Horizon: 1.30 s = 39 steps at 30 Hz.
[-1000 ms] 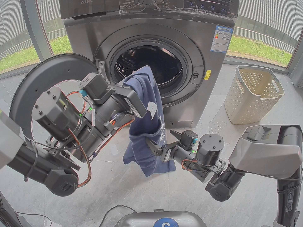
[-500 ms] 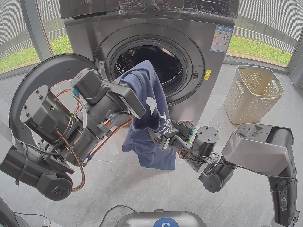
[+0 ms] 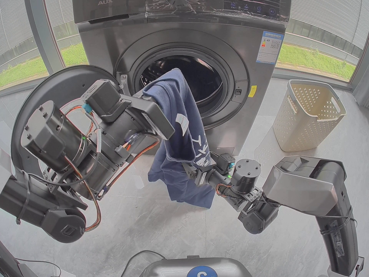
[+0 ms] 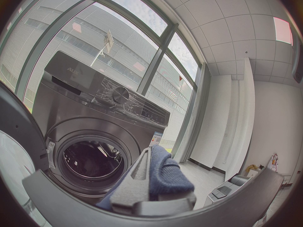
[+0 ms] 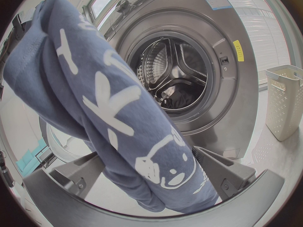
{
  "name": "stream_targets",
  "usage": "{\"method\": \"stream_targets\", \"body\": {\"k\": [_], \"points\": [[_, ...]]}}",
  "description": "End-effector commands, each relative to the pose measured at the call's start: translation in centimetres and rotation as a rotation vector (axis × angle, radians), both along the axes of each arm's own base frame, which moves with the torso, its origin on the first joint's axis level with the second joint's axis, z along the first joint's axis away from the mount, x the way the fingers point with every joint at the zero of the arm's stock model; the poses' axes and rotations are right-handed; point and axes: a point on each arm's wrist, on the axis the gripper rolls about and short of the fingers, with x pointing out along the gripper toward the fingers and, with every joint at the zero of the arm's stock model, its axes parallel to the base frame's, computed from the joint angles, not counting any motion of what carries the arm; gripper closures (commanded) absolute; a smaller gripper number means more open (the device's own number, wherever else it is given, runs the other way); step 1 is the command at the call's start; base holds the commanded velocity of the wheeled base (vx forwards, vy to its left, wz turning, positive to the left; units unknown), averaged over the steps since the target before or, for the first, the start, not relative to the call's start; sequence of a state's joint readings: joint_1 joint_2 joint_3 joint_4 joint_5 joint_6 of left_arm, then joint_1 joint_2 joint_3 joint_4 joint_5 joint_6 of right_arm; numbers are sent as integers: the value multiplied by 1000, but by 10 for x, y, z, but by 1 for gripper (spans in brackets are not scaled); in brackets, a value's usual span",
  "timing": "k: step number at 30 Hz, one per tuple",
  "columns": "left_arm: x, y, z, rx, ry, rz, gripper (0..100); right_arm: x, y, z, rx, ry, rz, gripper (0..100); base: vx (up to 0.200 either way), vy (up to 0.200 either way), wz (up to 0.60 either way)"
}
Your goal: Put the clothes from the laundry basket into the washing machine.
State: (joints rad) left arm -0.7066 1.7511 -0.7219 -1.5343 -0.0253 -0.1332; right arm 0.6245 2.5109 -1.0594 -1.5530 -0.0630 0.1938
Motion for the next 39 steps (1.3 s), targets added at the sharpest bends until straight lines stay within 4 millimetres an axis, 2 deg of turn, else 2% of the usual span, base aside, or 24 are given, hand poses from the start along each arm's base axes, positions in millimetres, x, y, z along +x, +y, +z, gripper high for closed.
{"method": "stream_targets", "body": {"k": [1,8,16,26,27,39], "points": [[0,1,1,-3,-3,2,100,5,-1,-12,-3,4,-8,0,0,0,0],[-3,3,5,-10,-11,0,100,9,1,-21,-6,7,-8,0,0,0,0],[-3,-1,0,2,-1,-12,100,8,10,-16,10,-15,11,0,0,0,0],[0,-3,2,0,-3,-12,100,7,13,-21,5,-7,26,0,0,0,0],[-1,-3,3,0,-3,-12,100,6,13,-22,6,-3,26,100,0,0,0],[1,-3,2,5,5,-11,100,8,9,-17,14,-9,16,100,0,0,0]]}}
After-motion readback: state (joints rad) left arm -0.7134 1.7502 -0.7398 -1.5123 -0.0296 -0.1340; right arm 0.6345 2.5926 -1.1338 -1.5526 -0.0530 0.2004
